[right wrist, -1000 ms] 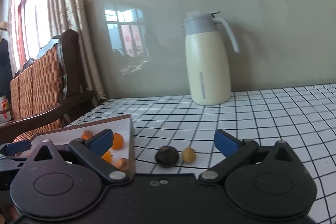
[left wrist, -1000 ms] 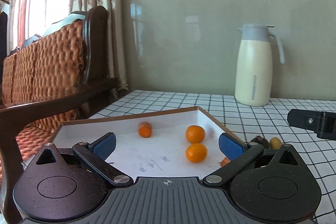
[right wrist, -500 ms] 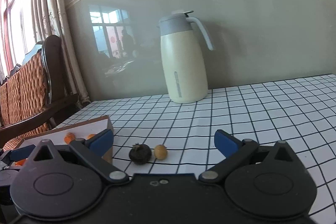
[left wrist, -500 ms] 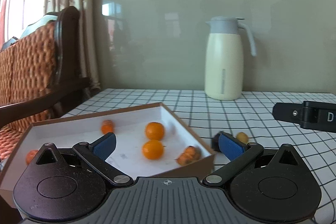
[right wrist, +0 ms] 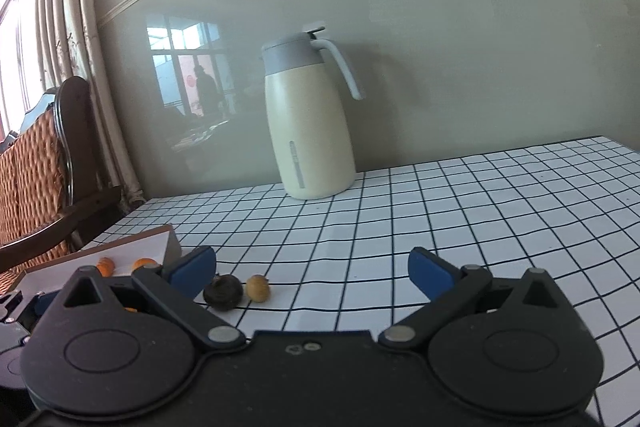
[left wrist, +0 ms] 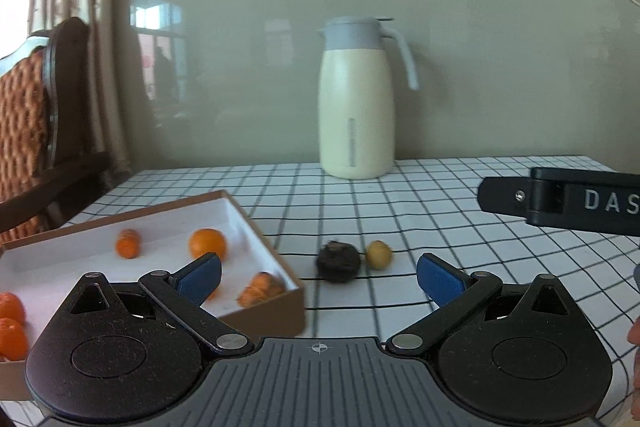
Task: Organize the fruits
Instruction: 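Move both grippers back toward the mangosteen and small yellow fruit, then close the right gripper on the small yellow fruit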
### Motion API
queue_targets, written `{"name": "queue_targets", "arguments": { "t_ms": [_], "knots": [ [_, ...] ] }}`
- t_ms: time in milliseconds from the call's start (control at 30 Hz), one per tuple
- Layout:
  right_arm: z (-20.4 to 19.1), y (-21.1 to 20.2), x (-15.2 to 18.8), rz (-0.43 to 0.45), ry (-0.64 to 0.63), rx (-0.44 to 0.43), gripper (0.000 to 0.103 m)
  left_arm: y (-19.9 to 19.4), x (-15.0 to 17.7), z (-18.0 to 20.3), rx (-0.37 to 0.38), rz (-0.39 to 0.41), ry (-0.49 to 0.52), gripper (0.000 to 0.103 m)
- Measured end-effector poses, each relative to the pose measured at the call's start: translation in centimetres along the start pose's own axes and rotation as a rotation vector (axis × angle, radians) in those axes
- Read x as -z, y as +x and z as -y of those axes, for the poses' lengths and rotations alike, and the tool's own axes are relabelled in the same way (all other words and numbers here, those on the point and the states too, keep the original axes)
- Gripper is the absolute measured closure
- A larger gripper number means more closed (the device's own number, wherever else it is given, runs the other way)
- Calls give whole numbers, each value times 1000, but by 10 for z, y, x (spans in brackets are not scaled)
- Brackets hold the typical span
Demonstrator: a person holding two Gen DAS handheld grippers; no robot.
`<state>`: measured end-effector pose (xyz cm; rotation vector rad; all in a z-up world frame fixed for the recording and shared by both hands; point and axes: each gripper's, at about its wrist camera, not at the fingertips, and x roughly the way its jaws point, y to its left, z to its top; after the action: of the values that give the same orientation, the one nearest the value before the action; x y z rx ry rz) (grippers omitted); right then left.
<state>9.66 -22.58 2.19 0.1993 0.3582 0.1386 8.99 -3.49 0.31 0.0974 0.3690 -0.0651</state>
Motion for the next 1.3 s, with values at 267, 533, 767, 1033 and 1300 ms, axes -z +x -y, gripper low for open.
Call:
{"name": "queue_targets", "arguments": {
  "t_ms": [267, 533, 767, 1033, 1300],
  "knots": [
    [10, -2, 1, -5, 16, 17, 6, 7, 3, 17, 45, -22, 5, 0],
    [14, 0, 2, -13, 25, 21, 6, 16, 5, 25, 66, -41, -7, 0],
    [14, 1, 2, -6, 20, 32, 8, 23, 6, 29, 82, -56, -14, 0],
    [14, 10, 2, -27, 21, 31, 17, 26, 2, 28, 22, -48, 11, 2],
    [3, 30, 5, -81, 19, -4, 39, 26, -1, 17, -40, -33, 12, 8]
  ]
}}
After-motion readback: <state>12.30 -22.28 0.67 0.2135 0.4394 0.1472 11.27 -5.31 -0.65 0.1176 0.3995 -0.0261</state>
